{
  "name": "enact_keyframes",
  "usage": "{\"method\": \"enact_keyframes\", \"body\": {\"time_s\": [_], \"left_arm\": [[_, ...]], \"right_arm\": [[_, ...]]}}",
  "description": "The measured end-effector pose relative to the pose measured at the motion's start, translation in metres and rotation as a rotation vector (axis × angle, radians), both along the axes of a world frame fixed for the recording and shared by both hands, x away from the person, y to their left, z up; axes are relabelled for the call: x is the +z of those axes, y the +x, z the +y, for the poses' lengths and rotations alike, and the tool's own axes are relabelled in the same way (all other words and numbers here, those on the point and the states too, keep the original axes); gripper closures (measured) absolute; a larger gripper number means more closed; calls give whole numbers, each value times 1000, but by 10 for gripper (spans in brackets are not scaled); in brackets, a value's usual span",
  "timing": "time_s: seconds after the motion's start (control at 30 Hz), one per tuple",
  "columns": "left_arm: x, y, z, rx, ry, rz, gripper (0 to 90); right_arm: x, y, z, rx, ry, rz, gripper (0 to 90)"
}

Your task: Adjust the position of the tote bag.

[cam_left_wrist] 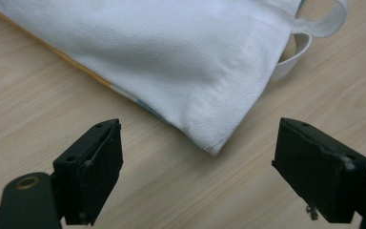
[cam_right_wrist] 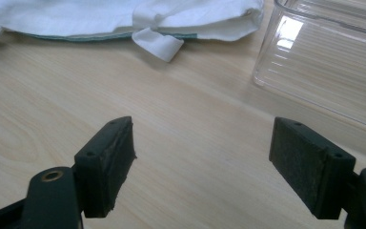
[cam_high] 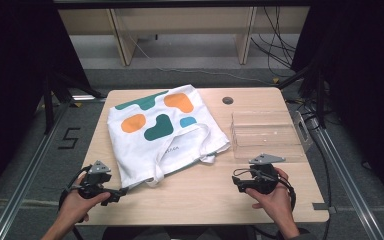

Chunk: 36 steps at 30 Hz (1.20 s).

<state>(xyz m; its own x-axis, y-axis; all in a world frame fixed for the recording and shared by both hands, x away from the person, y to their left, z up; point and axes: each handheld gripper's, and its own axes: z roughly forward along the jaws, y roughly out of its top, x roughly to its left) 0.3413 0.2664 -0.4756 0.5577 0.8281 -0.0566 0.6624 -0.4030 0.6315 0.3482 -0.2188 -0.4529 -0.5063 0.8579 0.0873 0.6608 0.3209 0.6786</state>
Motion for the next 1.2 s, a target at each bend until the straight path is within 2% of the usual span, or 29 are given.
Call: {"method": "enact_keyframes", "body": {"time_s": [0.17,0.4,0.47,0.57,0.63,0.7,0.73,0.77,0.8,0.83,0.87,0.9,0.97,1.03,1.1,1.13,1.17,1.2], "left_arm": [[1,1,1,-20,-23,-4,161],[0,1,-2,-26,-19,-14,175],[0,2,-5,-38,-2,-29,183],[-1,5,-9,-44,12,-31,200],[-1,6,-11,-52,20,-38,206],[-4,7,-18,-53,31,-47,226],[-5,8,-21,-48,36,-49,228],[-6,9,-23,-59,56,-52,231],[-7,10,-26,-48,48,-51,249],[-7,11,-27,-65,71,-60,272],[-8,12,-29,-56,89,-53,278],[-9,13,-30,-75,121,-62,286],[-13,16,-34,-70,149,-68,318],[-12,20,-34,-100,135,-57,377],[-12,23,-33,-121,140,-60,518],[-12,23,-31,-121,115,-67,588],[-10,23,-29,-135,116,-82,654],[-10,23,-28,-137,96,-85,677]], "right_arm": [[0,0,0,4,-6,-2,242],[0,1,0,6,-7,-3,244],[0,1,0,4,-5,-10,244],[0,2,0,22,-1,-3,244],[0,1,1,10,-1,-4,244],[-2,3,0,37,-11,-20,244],[0,2,2,20,-3,-2,245],[-1,2,2,25,-4,-6,246],[-1,2,2,30,-3,-3,247],[-1,2,2,28,0,-2,247],[-2,3,2,38,-9,-17,247],[-1,3,3,40,1,16,247],[-1,2,3,33,-6,6,250],[-2,3,3,54,-15,-11,252],[-1,2,4,47,-9,9,252],[-1,2,4,45,-10,8,252],[-1,2,4,44,-6,6,252],[-1,2,4,47,-7,7,252]]}}
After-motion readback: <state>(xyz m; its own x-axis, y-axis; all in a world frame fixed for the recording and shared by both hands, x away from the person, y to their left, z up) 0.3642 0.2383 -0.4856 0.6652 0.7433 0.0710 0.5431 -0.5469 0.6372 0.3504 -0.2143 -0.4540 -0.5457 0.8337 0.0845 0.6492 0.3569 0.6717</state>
